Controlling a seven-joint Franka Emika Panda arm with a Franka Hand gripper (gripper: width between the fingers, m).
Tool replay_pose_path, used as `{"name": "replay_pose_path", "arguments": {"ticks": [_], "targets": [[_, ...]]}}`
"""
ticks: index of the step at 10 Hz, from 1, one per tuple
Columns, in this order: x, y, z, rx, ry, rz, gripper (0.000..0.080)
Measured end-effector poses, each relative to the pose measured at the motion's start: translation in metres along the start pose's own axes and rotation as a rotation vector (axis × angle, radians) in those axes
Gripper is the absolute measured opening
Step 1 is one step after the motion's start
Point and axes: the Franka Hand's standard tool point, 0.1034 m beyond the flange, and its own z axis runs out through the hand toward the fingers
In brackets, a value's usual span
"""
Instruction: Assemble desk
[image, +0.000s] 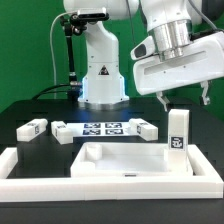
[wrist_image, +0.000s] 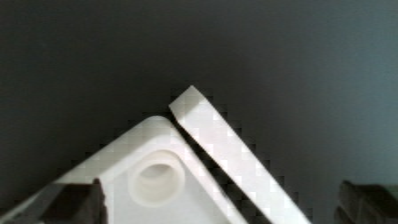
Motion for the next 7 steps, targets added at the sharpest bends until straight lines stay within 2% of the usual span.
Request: {"name": "replay_pose_path", "arguments": {"ticks": [1, 2, 4, 5, 7], "targets": [[-0.003, 0.003, 0.001, -0.009, -0.013, -0.113, 0.0649], [-0.011, 0.012, 0.005, -0.029, -0.054, -0.254, 0.0649], [-0.016, 0.025, 0.012, -0.076, -0.097, -0.651, 0.0649], [-0.020, 0.034, 0.018, -0.091, -0.120, -0.790, 0.0649], [-0.020, 0.034, 0.019, -0.092, -0.124, -0.790, 0.0649]]}}
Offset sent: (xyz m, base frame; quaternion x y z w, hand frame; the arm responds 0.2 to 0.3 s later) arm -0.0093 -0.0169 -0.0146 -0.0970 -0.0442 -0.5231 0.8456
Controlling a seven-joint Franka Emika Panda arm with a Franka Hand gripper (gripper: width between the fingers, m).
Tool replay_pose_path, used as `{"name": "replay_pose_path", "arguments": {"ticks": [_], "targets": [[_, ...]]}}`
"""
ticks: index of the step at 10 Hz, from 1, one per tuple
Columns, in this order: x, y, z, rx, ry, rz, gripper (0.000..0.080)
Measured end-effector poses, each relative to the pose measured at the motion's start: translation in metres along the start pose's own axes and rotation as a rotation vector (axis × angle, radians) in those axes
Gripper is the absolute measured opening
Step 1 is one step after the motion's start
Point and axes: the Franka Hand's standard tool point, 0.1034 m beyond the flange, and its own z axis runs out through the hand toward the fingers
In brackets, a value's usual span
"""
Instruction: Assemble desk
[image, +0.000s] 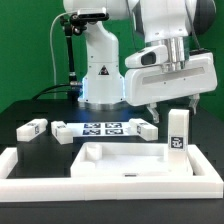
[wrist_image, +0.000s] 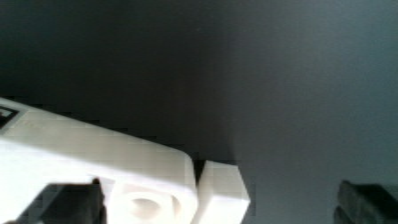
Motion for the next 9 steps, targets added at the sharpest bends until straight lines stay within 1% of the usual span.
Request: {"name": "replay_pose_path", "arguments": {"ticks": [1, 2, 3, 4, 5, 6, 7, 8, 9], "targets": [[-0.001, -0.001, 0.001, 0.006, -0.015, 0.002, 0.0649], [-0.014, -0.004, 0.004, 0.018, -0.083, -0.014, 0.0649], [-0.035, -0.007, 0.006, 0.035, -0.243, -0.046, 0.0649], [-0.046, -0.004, 0.001, 0.011, -0.379, -0.075, 0.0649], [-0.054, 0.002, -0.002, -0.004, -0.431, -0.106, 0.0649], [-0.063, 0.005, -0.003, -0.006, -0.487, -0.125, 0.0649], [-0.062, 0.003, -0.002, 0.000, -0.539, -0.115, 0.0649], [-0.065, 0.001, -0.001, 0.010, -0.615, -0.111, 0.0649], [-0.067, 0.001, 0.004, 0.018, -0.693, -0.107, 0.0649]]}}
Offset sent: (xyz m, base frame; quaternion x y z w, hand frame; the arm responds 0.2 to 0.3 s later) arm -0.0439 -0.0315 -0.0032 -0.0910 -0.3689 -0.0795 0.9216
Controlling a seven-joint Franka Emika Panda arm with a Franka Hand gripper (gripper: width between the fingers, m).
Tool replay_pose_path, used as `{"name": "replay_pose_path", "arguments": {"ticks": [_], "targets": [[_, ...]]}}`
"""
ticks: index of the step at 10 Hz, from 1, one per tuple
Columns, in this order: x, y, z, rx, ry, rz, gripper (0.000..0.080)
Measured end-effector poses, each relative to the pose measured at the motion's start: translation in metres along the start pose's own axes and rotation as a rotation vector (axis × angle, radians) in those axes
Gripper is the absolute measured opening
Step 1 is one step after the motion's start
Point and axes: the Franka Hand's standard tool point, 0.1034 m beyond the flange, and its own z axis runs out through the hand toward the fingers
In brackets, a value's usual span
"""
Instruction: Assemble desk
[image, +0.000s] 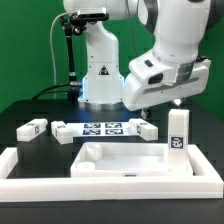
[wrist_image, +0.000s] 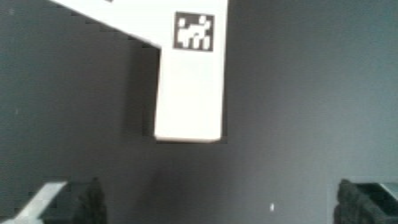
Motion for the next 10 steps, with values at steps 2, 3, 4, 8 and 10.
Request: {"name": "replay_pose_path", "arguments": {"ticks": [2, 3, 4, 8, 10], "targets": [[0.002, 0.008, 0.027, -0.005, -0.163, 0.036, 0.0649], [-0.002, 0.012, 0.036, 0.001, -0.255, 0.046, 0.0649], [0.000, 0.017, 0.040, 0.011, -0.276, 0.041, 0.0649], [-0.009, 0.017, 0.054, 0.010, -0.308, 0.088, 0.0649], [-0.014, 0.014, 0.061, 0.000, -0.332, 0.139, 0.0649]]}}
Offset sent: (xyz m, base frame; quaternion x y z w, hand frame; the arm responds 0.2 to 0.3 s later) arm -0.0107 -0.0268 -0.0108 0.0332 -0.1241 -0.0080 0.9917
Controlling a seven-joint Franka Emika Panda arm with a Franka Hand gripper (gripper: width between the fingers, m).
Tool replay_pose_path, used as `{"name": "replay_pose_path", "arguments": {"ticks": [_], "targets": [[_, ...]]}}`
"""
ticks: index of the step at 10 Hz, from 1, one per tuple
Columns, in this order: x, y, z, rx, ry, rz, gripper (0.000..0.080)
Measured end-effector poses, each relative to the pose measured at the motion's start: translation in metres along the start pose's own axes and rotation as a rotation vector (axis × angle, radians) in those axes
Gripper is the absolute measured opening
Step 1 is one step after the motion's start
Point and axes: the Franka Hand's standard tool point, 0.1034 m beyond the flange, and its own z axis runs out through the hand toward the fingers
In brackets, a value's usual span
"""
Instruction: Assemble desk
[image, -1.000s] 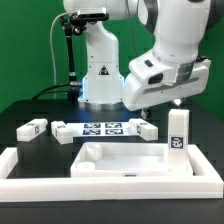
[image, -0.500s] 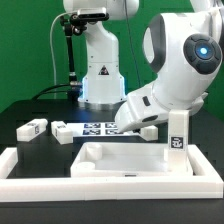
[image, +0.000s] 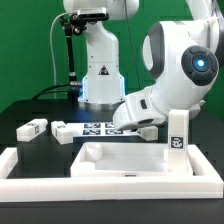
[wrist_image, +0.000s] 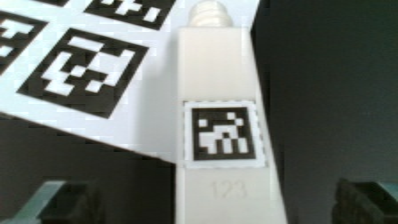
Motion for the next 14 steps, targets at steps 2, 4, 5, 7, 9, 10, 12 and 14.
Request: {"name": "replay_pose_path", "arguments": {"ticks": [2, 4, 5, 7, 9, 10, 12, 14], "targets": [[0.000, 0.004, 0.001, 0.007, 0.003, 0.006, 0.0649], [0.000, 0.004, 0.001, 0.007, 0.003, 0.005, 0.0529], [0.000, 0.004, 0.001, 0.007, 0.003, 0.005, 0.0394], [0.000, 0.004, 0.001, 0.007, 0.003, 0.005, 0.0287], [0.000, 0.004, 0.001, 0.007, 0.003, 0.005, 0.0287], [0.000, 0.004, 0.001, 0.007, 0.003, 0.005, 0.0287], [0.000, 0.004, 0.000, 0.007, 0.003, 0.005, 0.0287], [-0.016, 0.006, -0.045, 0.014, 0.048, -0.005, 0.0287]]}}
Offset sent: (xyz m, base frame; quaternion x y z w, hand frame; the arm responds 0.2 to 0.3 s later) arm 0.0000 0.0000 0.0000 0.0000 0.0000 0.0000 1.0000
